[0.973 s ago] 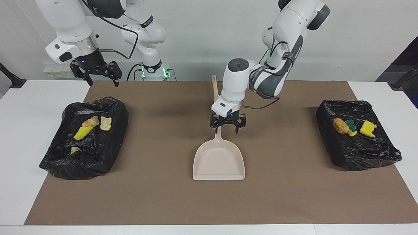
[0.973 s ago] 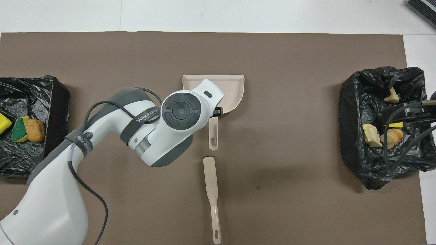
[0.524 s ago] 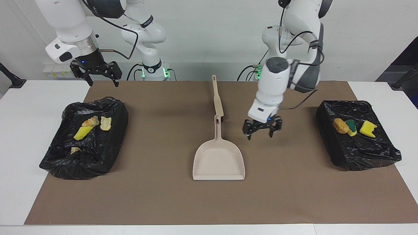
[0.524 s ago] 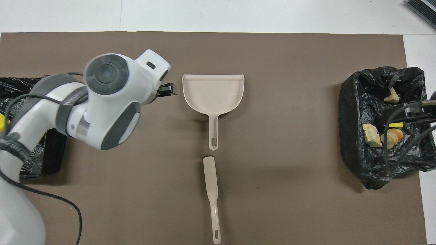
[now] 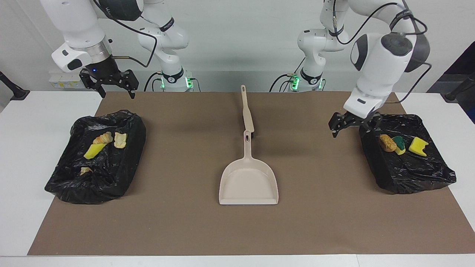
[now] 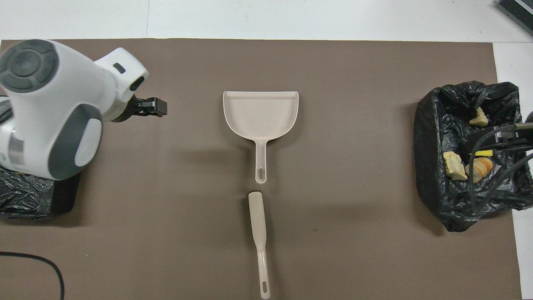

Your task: Sweep and dump trash in bin

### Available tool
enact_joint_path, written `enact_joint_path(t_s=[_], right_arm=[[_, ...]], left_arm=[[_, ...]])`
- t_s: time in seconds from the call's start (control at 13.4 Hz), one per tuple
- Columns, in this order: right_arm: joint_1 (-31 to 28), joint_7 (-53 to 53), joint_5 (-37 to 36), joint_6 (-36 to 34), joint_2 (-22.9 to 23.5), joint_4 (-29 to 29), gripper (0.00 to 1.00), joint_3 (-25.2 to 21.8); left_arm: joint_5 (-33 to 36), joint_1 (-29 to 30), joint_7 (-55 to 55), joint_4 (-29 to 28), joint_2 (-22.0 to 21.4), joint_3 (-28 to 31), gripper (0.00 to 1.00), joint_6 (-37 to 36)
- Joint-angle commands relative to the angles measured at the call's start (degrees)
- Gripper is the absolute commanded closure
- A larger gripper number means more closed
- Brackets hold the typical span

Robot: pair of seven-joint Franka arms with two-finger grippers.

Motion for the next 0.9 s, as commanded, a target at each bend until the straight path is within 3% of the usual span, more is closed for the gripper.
enact_joint_path(t_s=[0.0, 0.45, 0.82], right_arm=[[-0.40, -0.44, 1.36, 0.67, -1.36, -1.57, 0.00, 0.13], [-0.40, -0.44, 1.36, 0.67, -1.36, -1.56, 0.00, 0.13], [-0.40, -0.44, 1.44, 0.67, -1.36, -1.56, 0.00, 0.13]], left_arm=[[-1.97, 0.44, 1.09, 3.41, -1.98, 0.57, 0.00, -6.76], [-2.94, 2.03, 1.79, 5.98, -8.47, 1.62, 0.00, -16.71], [-2.94, 2.03, 1.88, 2.90, -11.03, 1.71, 0.00, -17.77]])
